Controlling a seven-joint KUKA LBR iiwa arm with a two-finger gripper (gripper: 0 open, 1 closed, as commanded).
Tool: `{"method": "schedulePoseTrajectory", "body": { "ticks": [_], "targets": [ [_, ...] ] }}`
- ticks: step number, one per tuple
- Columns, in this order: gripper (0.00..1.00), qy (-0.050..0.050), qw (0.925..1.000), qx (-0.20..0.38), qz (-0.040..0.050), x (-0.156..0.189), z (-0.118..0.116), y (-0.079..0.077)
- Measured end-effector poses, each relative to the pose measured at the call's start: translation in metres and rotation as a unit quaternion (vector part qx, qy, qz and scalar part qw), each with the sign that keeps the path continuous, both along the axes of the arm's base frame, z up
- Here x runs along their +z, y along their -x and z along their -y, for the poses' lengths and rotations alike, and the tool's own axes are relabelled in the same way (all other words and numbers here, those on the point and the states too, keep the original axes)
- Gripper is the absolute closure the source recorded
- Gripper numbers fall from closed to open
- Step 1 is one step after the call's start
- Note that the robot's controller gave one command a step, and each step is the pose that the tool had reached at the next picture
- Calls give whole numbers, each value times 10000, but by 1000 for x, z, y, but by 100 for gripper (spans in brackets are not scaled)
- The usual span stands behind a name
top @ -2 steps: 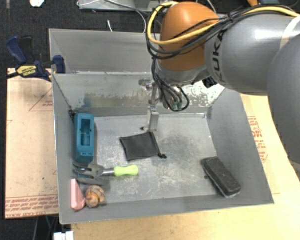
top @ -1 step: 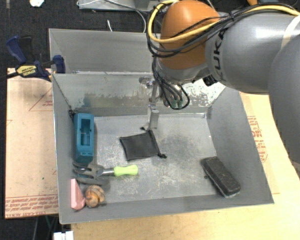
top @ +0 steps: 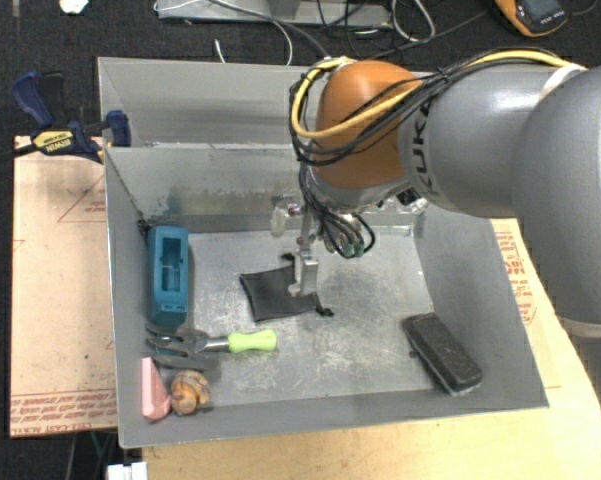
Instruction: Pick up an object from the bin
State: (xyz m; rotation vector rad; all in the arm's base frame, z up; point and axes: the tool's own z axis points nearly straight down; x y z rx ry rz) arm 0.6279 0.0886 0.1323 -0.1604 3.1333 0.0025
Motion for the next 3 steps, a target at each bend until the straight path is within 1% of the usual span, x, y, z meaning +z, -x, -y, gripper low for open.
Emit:
{"method": "schedulePoseTrajectory", "body": {
  "ticks": [1,2,3],
  "targets": [
    [0,-8,9999,166,44,-15,0,24],
    [0,0,9996,291,12,8,-1,31],
    [0,-14,9992,-408,19,-66,12,40]
  ]
}}
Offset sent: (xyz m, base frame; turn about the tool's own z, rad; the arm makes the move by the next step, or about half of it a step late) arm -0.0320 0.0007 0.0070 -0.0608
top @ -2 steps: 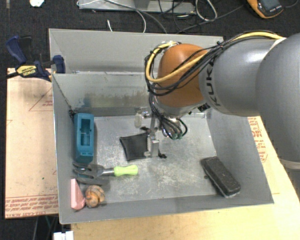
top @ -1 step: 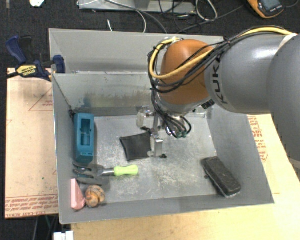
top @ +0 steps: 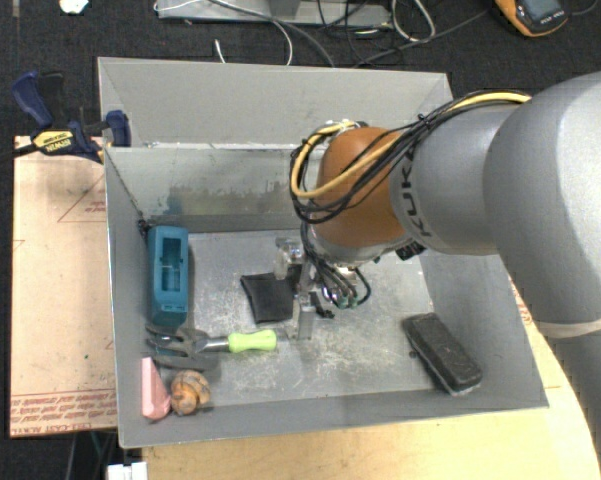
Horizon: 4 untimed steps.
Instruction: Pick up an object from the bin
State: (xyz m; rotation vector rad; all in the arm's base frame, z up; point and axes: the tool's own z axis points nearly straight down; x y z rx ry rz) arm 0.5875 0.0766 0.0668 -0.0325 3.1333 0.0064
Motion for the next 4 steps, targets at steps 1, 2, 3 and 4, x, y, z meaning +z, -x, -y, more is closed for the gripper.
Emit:
{"method": "schedulePoseTrajectory", "body": {
  "ticks": [1,2,3,4],
  "targets": [
    [100,-6,10000,64,59,4,-4,0],
    [100,-7,10000,61,59,4,-4,0],
    [100,-10,10000,57,50,27,-4,1],
    [100,-12,10000,58,70,53,-5,-1]
  ]
}}
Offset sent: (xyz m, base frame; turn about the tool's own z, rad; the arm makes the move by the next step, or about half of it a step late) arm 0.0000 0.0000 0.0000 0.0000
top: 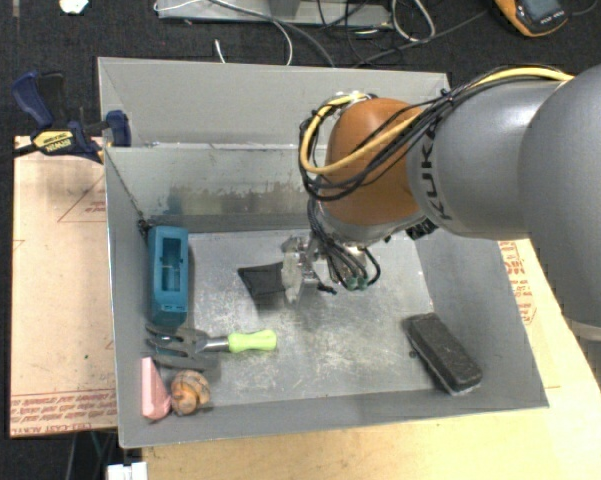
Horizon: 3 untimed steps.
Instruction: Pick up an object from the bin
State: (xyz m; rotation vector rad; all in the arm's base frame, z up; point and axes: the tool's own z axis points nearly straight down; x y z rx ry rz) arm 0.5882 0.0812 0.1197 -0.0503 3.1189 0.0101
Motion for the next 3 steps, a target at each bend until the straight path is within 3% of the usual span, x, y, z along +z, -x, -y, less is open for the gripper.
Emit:
{"method": "schedulePoseTrajectory", "body": {
  "ticks": [1,2,3],
  "targets": [
    [100,-5,10000,-4,19,7,0,-1],
    [100,1,10000,-7,-44,31,0,2],
    [100,-7,10000,-6,28,73,0,-1]
  ]
}}
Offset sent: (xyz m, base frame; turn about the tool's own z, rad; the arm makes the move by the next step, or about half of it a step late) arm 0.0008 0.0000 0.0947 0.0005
